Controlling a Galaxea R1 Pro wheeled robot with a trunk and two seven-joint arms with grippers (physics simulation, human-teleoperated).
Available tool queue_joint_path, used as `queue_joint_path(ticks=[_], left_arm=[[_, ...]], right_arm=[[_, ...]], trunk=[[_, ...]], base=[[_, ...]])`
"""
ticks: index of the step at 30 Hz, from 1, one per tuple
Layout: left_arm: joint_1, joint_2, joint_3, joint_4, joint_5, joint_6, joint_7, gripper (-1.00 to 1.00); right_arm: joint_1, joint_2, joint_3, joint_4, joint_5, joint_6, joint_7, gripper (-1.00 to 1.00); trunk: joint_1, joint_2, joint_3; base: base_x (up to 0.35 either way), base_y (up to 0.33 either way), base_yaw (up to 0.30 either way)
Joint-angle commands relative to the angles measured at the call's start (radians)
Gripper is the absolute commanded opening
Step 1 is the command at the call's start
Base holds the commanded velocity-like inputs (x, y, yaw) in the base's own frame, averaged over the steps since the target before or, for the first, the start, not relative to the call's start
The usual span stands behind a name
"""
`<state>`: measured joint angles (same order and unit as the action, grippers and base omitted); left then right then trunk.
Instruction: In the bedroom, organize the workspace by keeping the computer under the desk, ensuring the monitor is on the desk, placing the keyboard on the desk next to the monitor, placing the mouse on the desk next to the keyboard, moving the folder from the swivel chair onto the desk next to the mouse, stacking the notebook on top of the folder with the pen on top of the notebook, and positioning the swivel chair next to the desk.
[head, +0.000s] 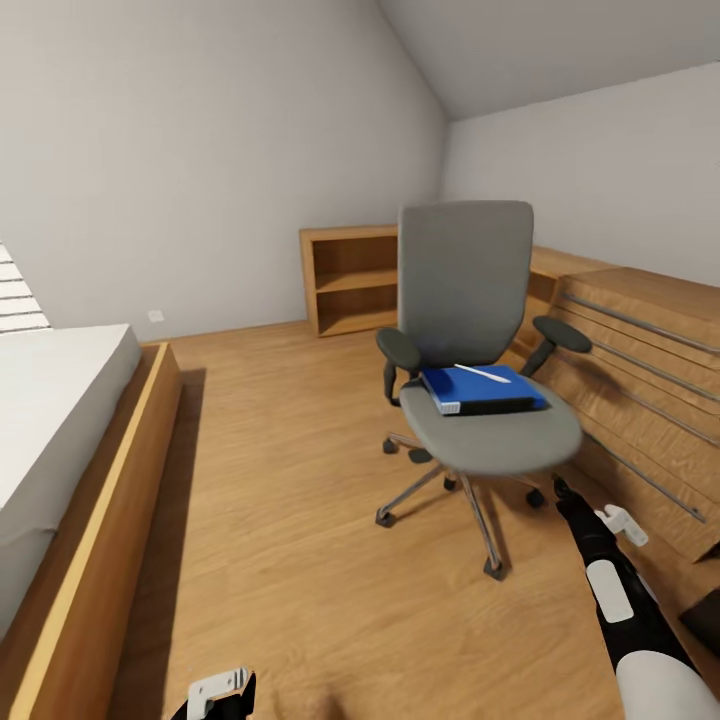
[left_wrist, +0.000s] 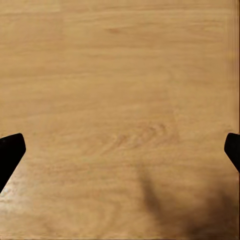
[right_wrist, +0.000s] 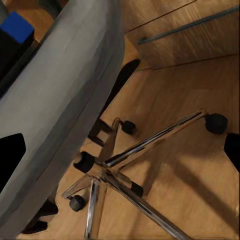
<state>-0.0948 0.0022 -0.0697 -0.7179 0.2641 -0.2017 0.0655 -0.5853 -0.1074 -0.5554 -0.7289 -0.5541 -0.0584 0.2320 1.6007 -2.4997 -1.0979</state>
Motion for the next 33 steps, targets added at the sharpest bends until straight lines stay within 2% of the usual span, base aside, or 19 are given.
queue_joint_path(ticks=[1,8,17,26,30,33], left_arm=[[0.0,0.001,-0.005,0.0,0.006,-0.004,0.007,1.0],[0.0,0.001,-0.004,0.0,0.007,-0.004,0.007,1.0],[0.0,-0.01,-0.008,0.0,0.008,-0.005,0.007,1.0],[0.0,-0.012,-0.009,0.001,0.009,-0.001,0.009,1.0],[0.0,-0.012,-0.008,0.017,0.009,0.001,0.012,1.0],[0.0,-0.011,-0.007,0.047,0.01,0.002,0.014,1.0]], right_arm=[[-0.001,0.0,-0.001,0.002,-0.01,-0.002,0.007,1.0],[-0.001,0.0,-0.001,0.002,-0.009,-0.003,0.008,1.0],[-0.001,0.001,0.0,0.035,-0.001,-0.011,0.009,1.0],[-0.002,0.002,0.017,0.137,0.007,-0.013,0.011,1.0],[-0.001,0.002,0.047,0.219,0.032,-0.014,0.011,1.0],[-0.001,0.001,0.082,0.311,0.083,-0.029,0.011,1.0]], trunk=[[-0.001,0.0,0.0],[-0.001,0.0,0.007],[-0.001,0.0,0.009],[-0.035,0.063,0.037],[-0.051,0.091,0.05],[-0.062,0.112,0.059]], base=[[-0.279,-0.131,-0.108],[-0.208,-0.11,-0.133],[-0.031,-0.017,-0.029],[-0.002,-0.001,-0.002],[0.0,0.0,0.0],[0.0,0.0,0.0]])
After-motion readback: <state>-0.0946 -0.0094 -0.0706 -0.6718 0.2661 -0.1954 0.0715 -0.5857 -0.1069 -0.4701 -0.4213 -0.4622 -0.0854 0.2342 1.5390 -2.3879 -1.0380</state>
